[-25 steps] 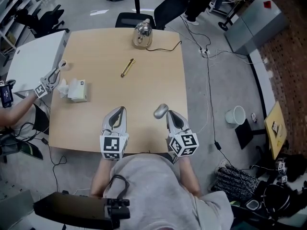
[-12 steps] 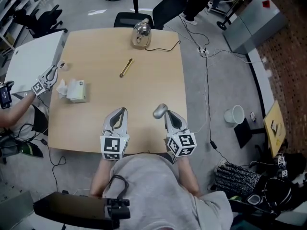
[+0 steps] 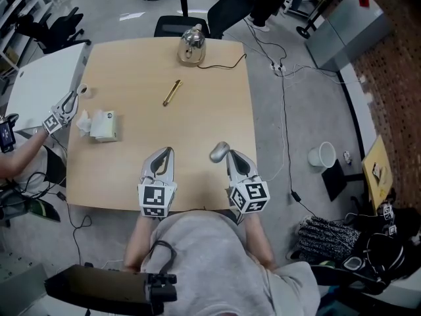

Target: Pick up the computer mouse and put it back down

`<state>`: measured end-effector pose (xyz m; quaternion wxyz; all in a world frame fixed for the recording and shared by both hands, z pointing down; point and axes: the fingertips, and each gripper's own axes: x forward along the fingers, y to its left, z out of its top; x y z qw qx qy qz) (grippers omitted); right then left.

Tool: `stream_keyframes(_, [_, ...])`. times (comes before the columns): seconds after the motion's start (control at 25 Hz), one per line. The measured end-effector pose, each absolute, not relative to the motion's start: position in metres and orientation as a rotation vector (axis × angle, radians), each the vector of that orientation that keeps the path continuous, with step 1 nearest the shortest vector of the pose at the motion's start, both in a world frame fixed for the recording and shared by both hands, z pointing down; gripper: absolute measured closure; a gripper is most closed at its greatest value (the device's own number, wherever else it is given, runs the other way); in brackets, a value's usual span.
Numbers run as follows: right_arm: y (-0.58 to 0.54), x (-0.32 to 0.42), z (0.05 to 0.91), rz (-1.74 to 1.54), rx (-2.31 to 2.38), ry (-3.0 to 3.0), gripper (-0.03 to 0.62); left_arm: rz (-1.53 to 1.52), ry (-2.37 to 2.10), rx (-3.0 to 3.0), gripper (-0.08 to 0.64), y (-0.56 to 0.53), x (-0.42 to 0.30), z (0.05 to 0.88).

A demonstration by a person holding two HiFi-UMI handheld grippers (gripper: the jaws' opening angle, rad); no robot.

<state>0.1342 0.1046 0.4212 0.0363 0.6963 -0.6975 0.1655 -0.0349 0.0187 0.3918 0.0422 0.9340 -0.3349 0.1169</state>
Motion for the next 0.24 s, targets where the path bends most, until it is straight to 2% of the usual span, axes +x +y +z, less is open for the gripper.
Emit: stream_keyframes(0.24, [0.1065, 0.1318, 0.4283, 0.517, 2.132, -2.134, 0.586, 0.376, -1.018, 2.862, 0.541, 0.0154, -0.0399, 0.4018])
